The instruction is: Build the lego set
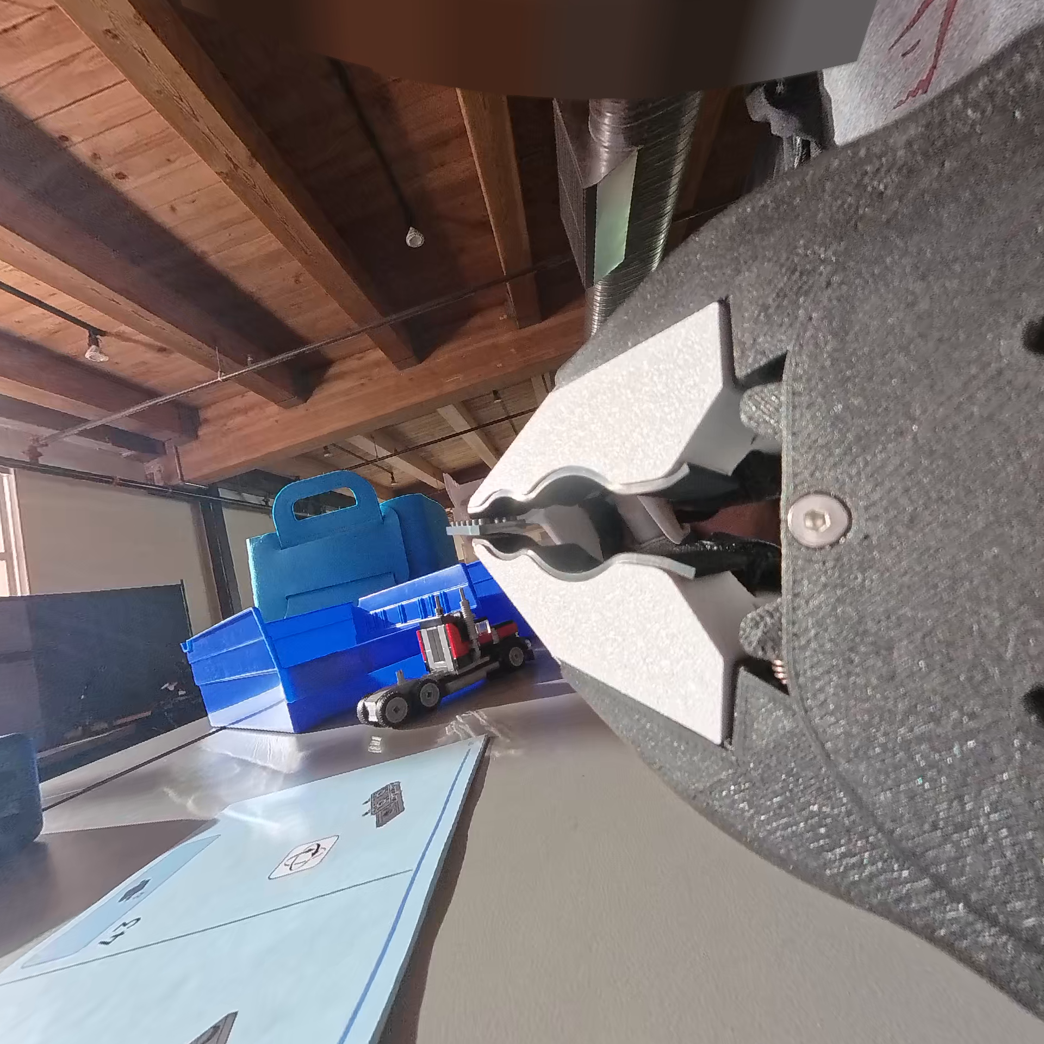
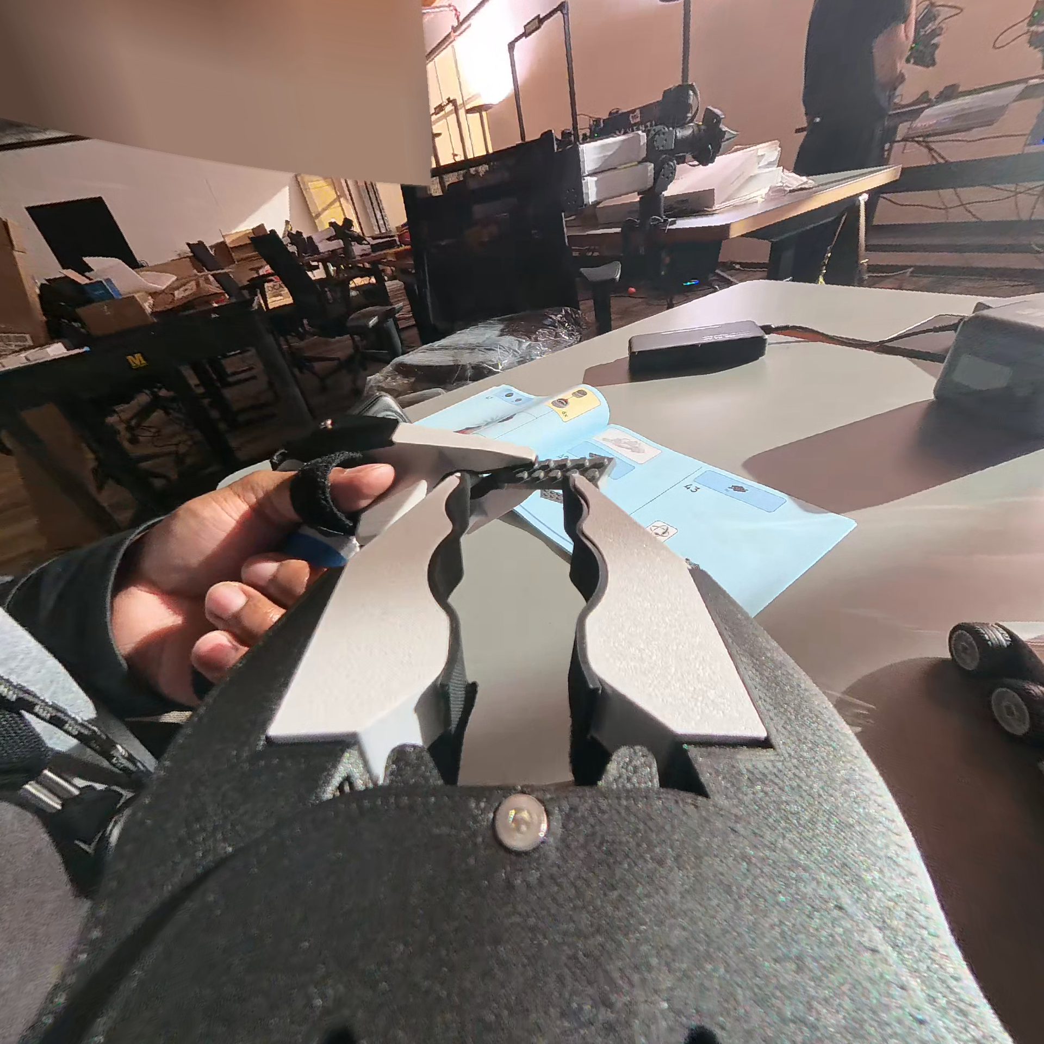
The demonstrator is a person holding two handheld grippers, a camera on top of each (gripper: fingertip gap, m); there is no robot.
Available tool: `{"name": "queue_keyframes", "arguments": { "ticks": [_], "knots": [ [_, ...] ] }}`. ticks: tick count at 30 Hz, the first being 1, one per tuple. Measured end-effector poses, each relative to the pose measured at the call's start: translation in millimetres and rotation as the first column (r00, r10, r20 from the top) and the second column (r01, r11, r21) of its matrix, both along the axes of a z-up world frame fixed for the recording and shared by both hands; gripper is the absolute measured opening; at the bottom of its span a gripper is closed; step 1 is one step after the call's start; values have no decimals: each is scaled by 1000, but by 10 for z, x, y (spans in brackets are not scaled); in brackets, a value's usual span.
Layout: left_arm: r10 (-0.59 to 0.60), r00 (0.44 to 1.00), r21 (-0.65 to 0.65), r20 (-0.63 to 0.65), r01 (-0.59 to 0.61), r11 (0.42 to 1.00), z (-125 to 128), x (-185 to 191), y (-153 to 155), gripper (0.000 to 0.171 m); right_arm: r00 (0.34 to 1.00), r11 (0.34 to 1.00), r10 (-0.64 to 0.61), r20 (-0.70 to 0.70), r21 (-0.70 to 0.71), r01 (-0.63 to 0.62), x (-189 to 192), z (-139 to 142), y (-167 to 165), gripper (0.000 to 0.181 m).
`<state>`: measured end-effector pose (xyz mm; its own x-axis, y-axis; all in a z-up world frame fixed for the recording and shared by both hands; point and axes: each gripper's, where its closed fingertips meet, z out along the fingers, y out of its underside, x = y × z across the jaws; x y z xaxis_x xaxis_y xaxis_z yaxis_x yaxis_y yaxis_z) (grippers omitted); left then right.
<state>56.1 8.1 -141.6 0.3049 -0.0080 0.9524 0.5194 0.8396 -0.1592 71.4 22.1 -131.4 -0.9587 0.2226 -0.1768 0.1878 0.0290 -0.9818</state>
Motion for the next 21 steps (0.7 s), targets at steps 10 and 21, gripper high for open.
{"name": "queue_keyframes", "arguments": {
  "ticks": [10,21],
  "knots": [
    [-7,1000,11,20,7,1000,-44,-16,-2,5,999,1000,-18,41,-1,18,-66,-20,11,35],
    [4,1000,-12,31,-4,1000,-70,-27,3,5,991,990,-132,8,55,132,-185,-79,19,31]
  ]
}}
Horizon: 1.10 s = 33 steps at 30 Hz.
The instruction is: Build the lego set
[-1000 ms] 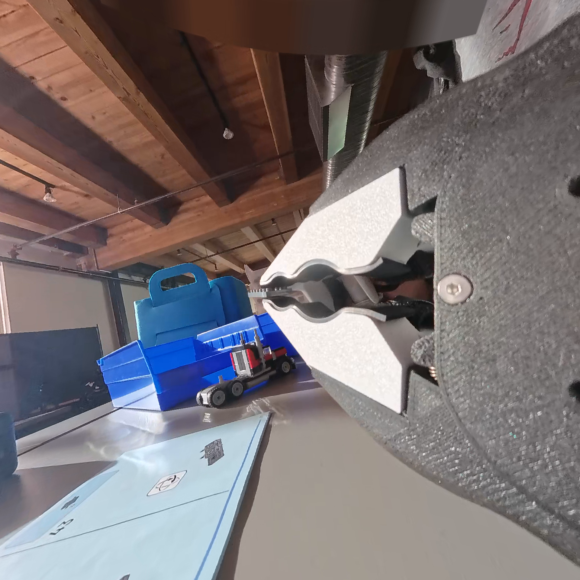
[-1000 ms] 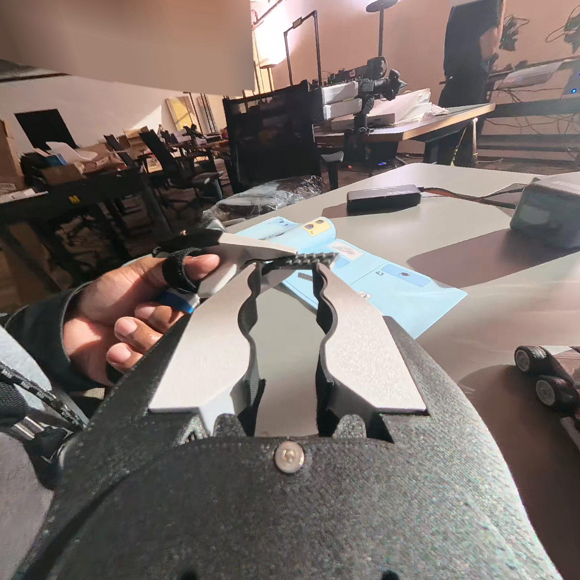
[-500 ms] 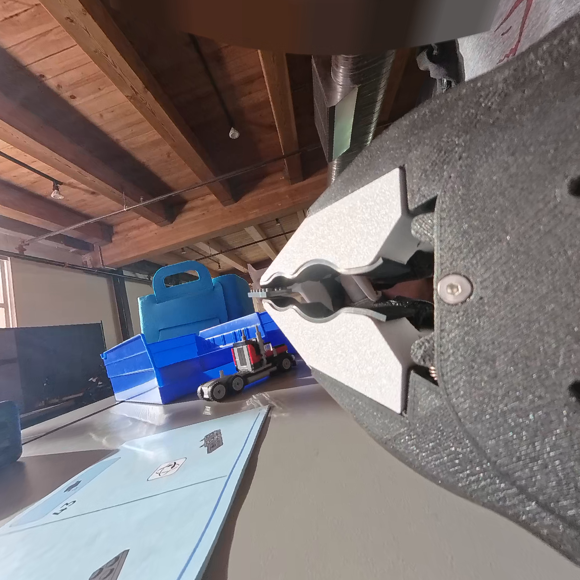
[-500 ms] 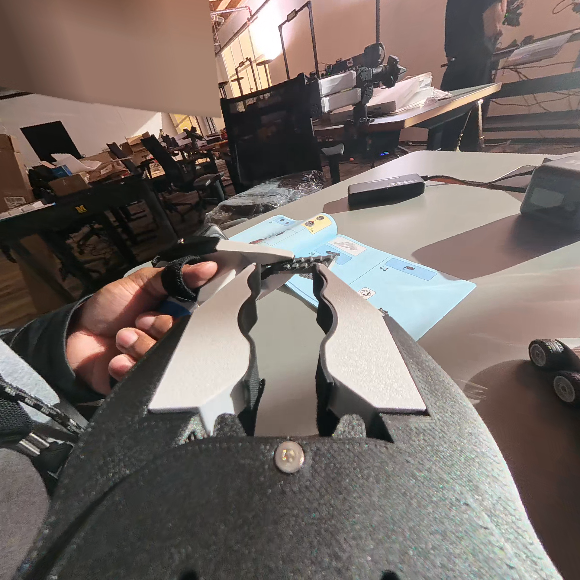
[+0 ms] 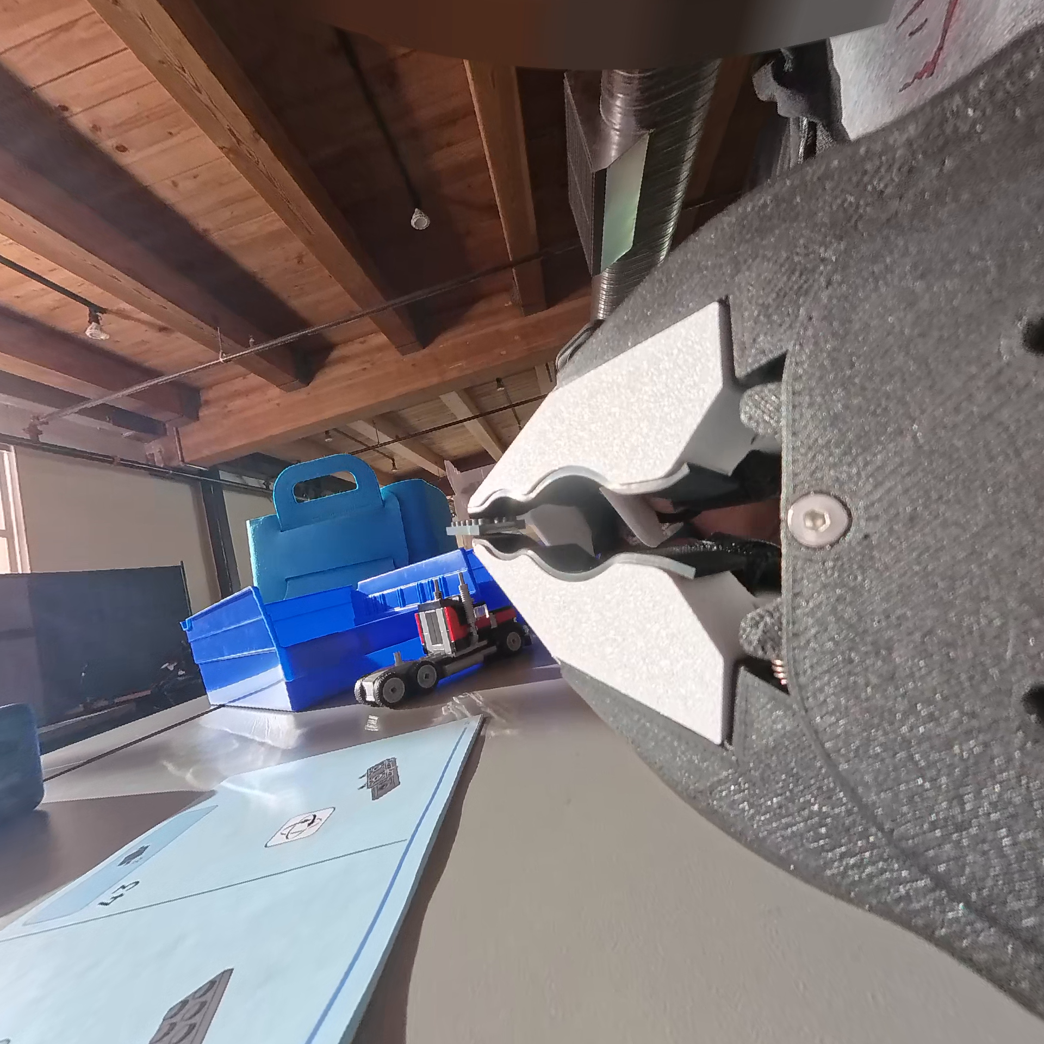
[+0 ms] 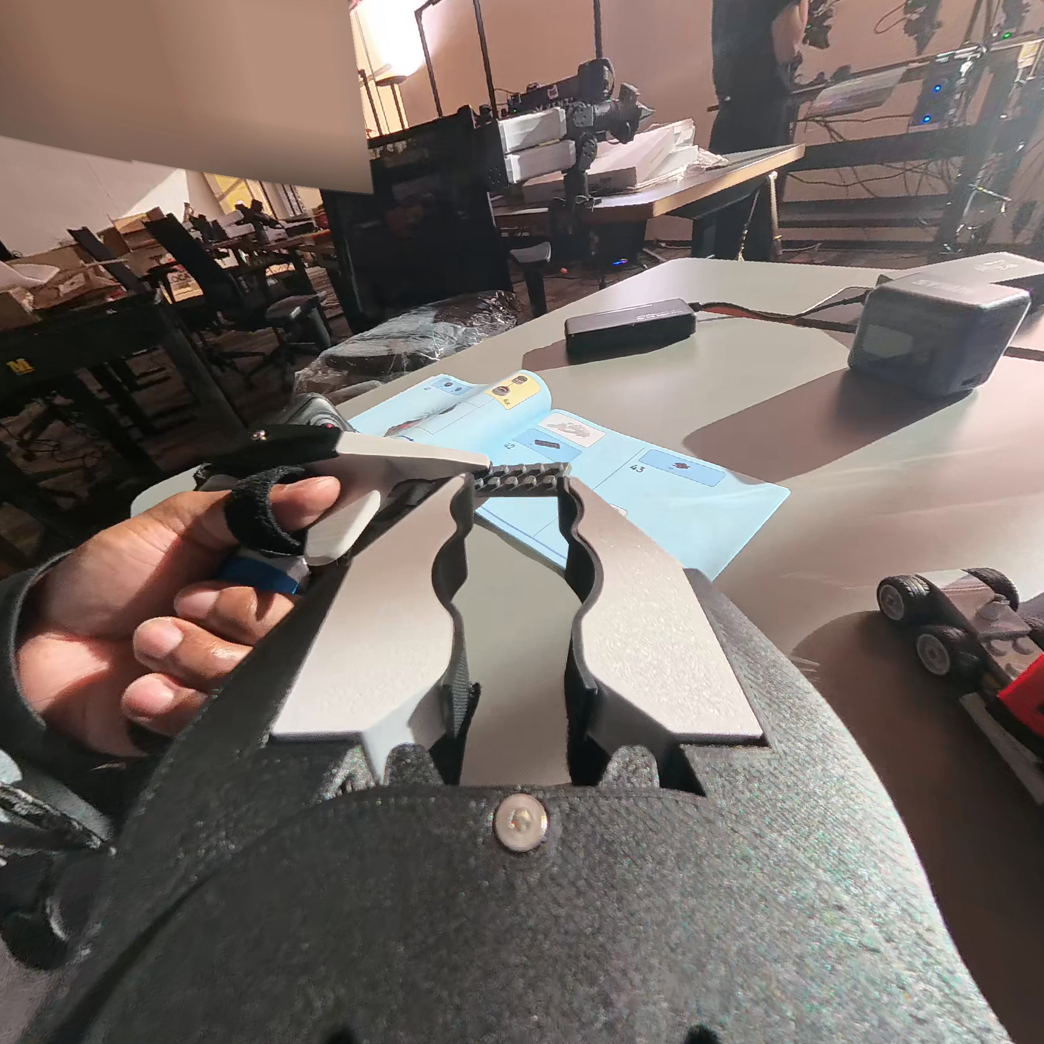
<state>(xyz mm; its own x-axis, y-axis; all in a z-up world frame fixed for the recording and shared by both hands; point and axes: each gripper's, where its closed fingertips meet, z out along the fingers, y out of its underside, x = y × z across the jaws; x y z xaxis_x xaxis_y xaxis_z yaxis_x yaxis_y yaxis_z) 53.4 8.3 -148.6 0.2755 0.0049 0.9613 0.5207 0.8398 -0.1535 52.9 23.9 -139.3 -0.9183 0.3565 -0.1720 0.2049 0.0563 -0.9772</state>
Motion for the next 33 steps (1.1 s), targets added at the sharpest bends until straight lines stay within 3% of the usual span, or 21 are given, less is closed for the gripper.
{"name": "queue_keyframes", "arguments": {
  "ticks": [7,17,33],
  "knots": [
    [3,1000,11,10,-3,1000,-17,20,-13,5,1000,1000,-19,2,7,19,-27,-9,5,31],
    [2,1000,35,27,-3,999,-44,9,-35,5,989,997,-1,151,-72,12,-149,-15,71,28],
    [3,1000,47,28,-4,999,-44,7,-47,5,986,998,14,166,-62,-4,-157,-37,36,27]
  ]
}}
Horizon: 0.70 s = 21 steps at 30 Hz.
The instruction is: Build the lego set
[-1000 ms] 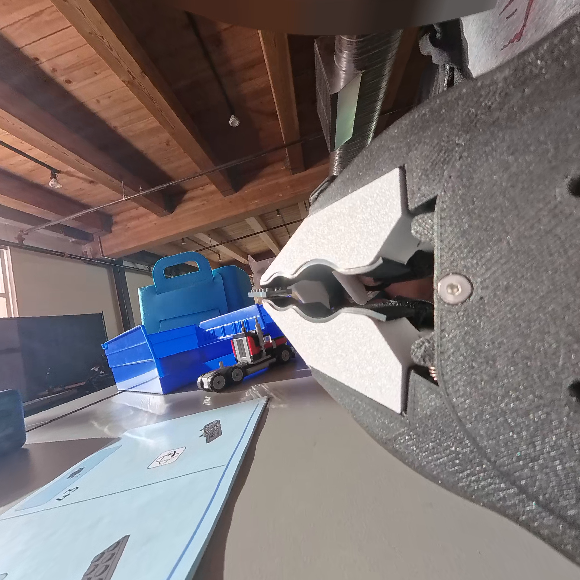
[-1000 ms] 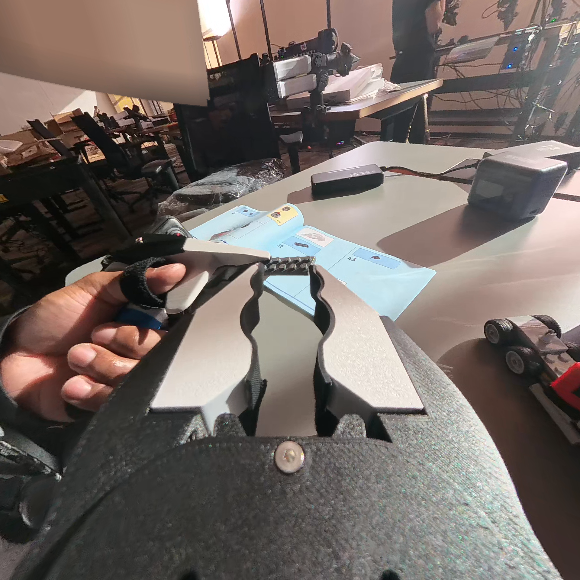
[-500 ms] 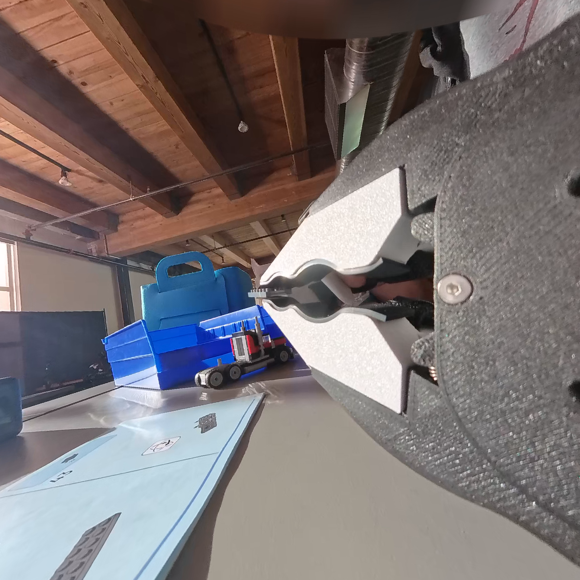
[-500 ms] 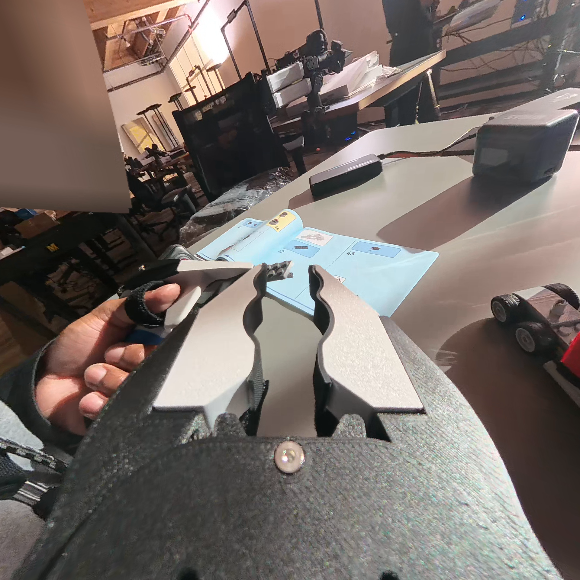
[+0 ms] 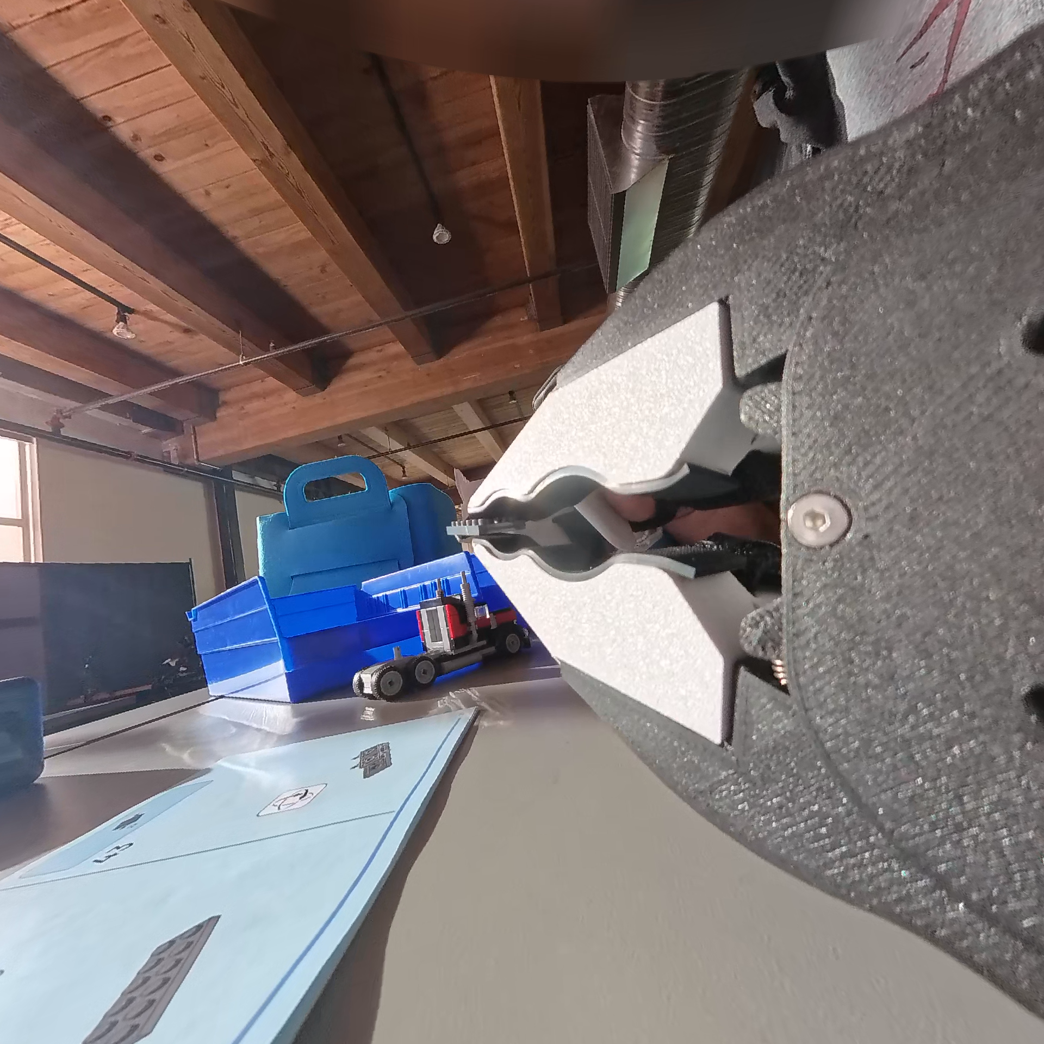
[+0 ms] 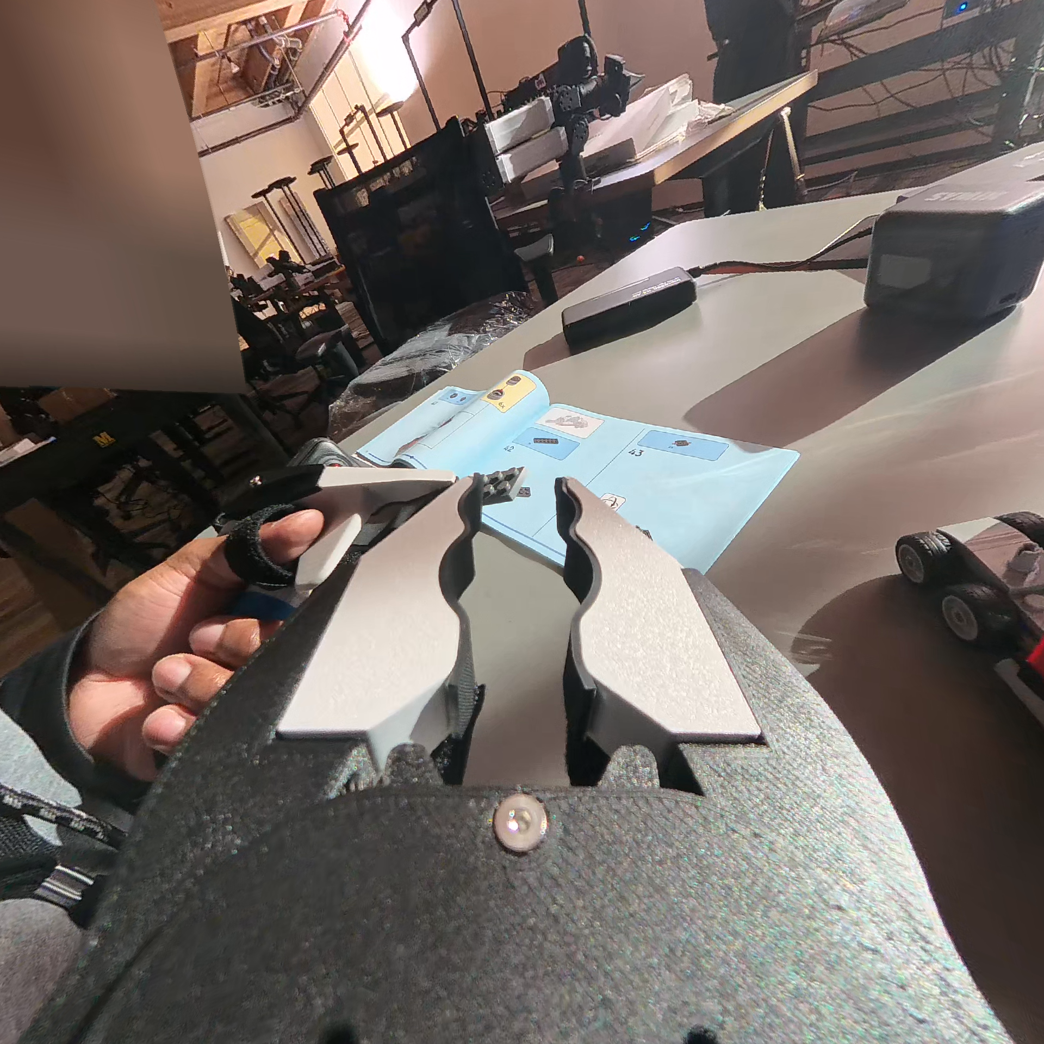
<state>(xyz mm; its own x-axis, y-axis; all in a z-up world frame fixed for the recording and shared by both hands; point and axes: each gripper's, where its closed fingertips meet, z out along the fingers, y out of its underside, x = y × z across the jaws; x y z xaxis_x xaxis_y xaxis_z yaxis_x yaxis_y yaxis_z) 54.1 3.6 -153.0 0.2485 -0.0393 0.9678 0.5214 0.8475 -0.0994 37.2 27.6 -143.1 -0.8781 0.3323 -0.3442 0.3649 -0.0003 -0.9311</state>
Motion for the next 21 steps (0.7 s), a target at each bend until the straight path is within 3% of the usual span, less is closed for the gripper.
{"name": "queue_keyframes", "arguments": {
  "ticks": [5,9,11,15,21],
  "knots": [
    [-13,999,-18,30,14,1000,-42,-7,26,5,1000,1000,0,4,-3,0,-3,-1,3,27],
    [-61,988,-176,141,86,981,-233,21,110,5,1000,999,0,-14,54,0,5,-56,0,29],
    [-89,984,-287,154,131,949,-275,68,121,5,999,991,-6,-47,134,12,-9,-131,28,29],
    [-133,975,-526,177,208,824,-398,199,34,6,994,962,-23,-111,269,52,-86,-269,156,30],
    [-103,962,-627,254,245,739,-569,258,-199,6,997,960,-24,-71,275,43,-150,-313,268,29]
  ]
}}
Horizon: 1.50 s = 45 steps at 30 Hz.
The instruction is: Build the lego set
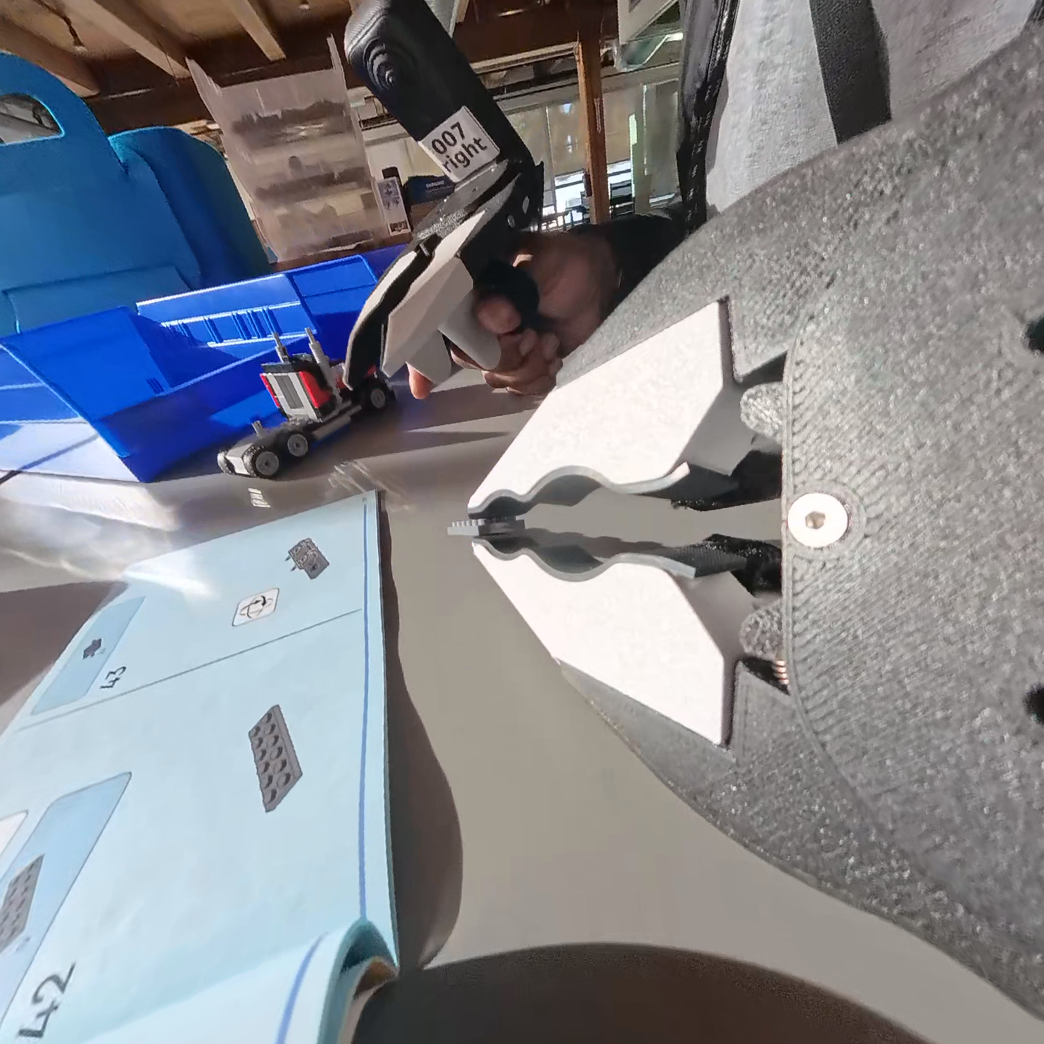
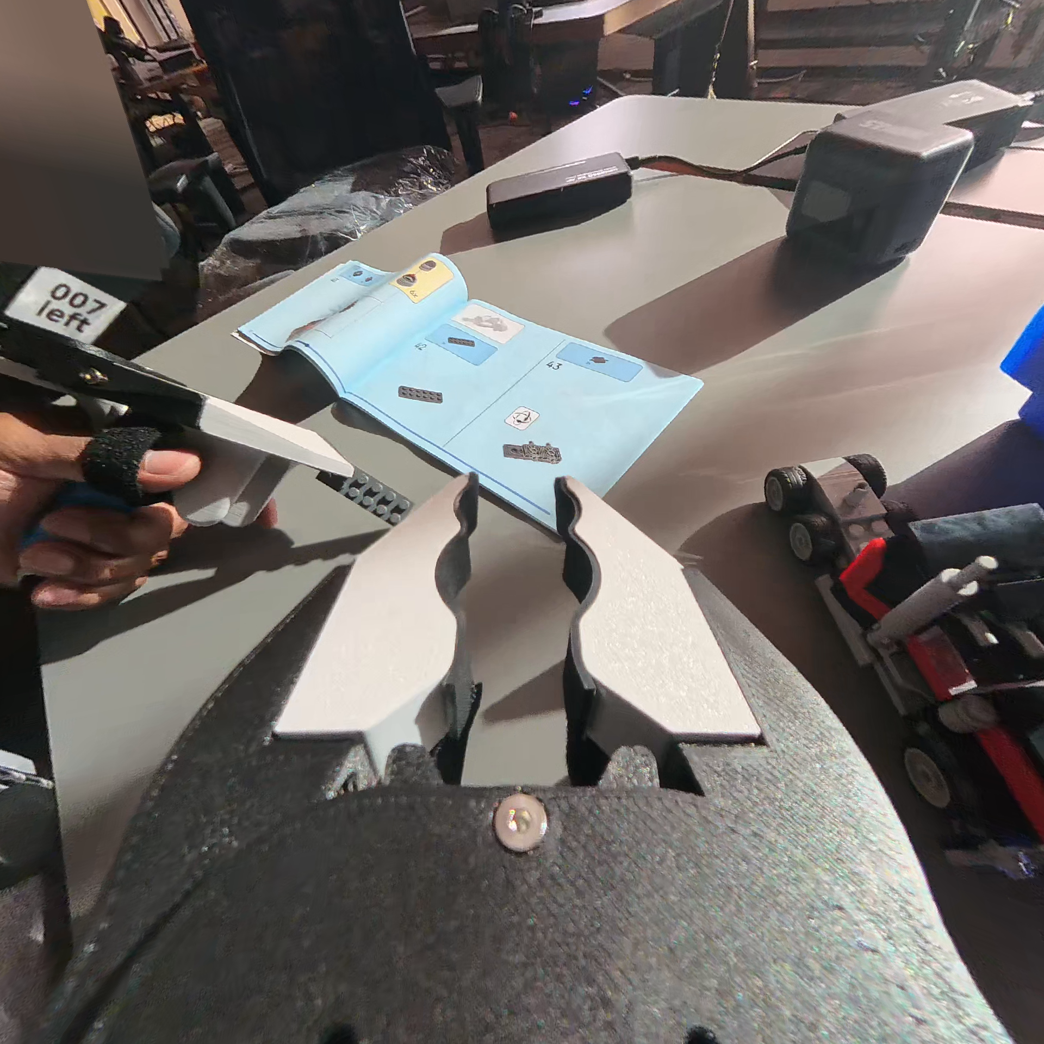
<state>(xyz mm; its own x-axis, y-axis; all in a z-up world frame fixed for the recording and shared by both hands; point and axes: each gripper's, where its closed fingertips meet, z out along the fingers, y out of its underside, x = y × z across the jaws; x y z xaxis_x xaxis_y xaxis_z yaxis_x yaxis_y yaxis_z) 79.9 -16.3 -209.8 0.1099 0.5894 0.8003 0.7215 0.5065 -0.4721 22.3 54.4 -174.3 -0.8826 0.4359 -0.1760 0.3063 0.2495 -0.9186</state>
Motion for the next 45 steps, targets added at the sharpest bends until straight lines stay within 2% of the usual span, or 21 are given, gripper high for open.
{"name": "queue_keyframes", "arguments": {
  "ticks": [4,20,35,41,45],
  "knots": [
    [1,1000,42,30,-3,999,-27,-19,-8,5,1000,1000,17,20,-21,-17,11,12,1,28],
    [30,999,51,13,-30,998,0,-38,-53,13,997,998,39,61,-57,-36,3,25,1,27],
    [73,997,30,-26,-73,997,45,-37,-119,29,994,995,52,92,-87,-44,-4,41,8,27],
    [67,997,23,-35,-67,998,56,-34,-109,26,993,994,57,108,-104,-45,-14,53,15,27],
    [68,996,16,-59,-68,998,90,-31,-109,11,992,993,59,108,-110,-47,-15,62,16,27]
  ]
}}
